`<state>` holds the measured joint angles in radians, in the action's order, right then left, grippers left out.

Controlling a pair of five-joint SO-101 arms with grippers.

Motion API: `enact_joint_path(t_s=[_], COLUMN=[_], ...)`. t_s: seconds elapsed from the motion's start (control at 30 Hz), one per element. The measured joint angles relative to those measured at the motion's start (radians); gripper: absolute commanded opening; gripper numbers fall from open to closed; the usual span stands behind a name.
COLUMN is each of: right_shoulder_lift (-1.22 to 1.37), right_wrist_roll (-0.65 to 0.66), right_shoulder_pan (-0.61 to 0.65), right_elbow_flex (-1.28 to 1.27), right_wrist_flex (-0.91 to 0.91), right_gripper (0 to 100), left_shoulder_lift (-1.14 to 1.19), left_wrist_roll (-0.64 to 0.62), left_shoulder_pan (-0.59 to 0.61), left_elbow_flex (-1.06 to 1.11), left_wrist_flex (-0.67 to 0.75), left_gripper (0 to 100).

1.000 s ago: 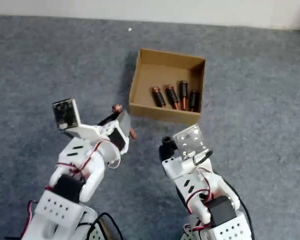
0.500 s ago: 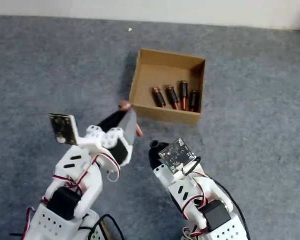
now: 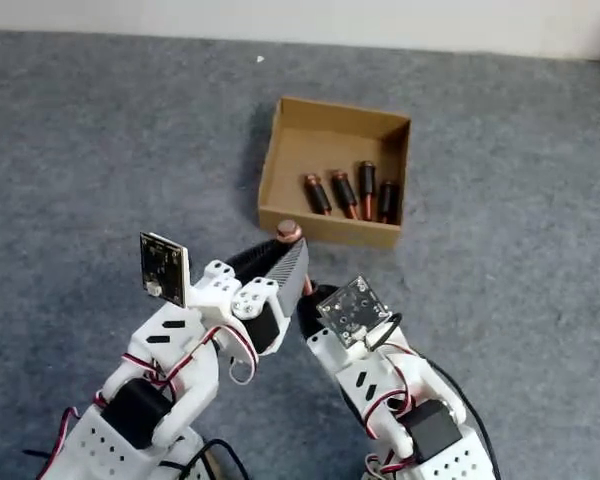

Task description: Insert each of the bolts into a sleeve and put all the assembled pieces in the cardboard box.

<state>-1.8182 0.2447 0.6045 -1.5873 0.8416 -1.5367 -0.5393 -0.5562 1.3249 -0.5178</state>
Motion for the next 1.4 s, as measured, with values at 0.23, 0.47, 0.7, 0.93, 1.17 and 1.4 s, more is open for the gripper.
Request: enact_joint_path(t_s=[0.23, 0.47, 0.7, 0.93, 1.17, 1.4], right_shoulder_lift=[-0.002, -0.002, 0.000, -0.002, -0.002, -0.002], right_wrist_roll=[0.003, 0.009, 0.046, 0.103, 0.103, 0.103], right_shoulder_pan=[0.002, 0.003, 0.017, 0.078, 0.083, 0.072], right_elbow_flex=[0.028, 0.083, 0.095, 0.097, 0.097, 0.097], right_wrist_flex=[0.000, 0.000, 0.000, 0.000, 0.000, 0.000], right_gripper=[0.5, 0.5, 0.5, 0.5, 0.5, 0.5], left_shoulder_lift=[0.000, 0.000, -0.011, -0.009, -0.009, -0.141], left_wrist_roll=[-0.017, -0.017, -0.023, -0.025, -0.025, -0.025], left_shoulder_pan=[0.000, -0.002, -0.002, 0.000, 0.041, 0.046], left_elbow_flex=[0.000, 0.000, 0.000, 0.000, 0.000, 0.040], left_wrist_flex=[0.000, 0.000, 0.006, 0.043, 0.046, 0.023], left_gripper=[1, 1, 1, 1, 1, 1])
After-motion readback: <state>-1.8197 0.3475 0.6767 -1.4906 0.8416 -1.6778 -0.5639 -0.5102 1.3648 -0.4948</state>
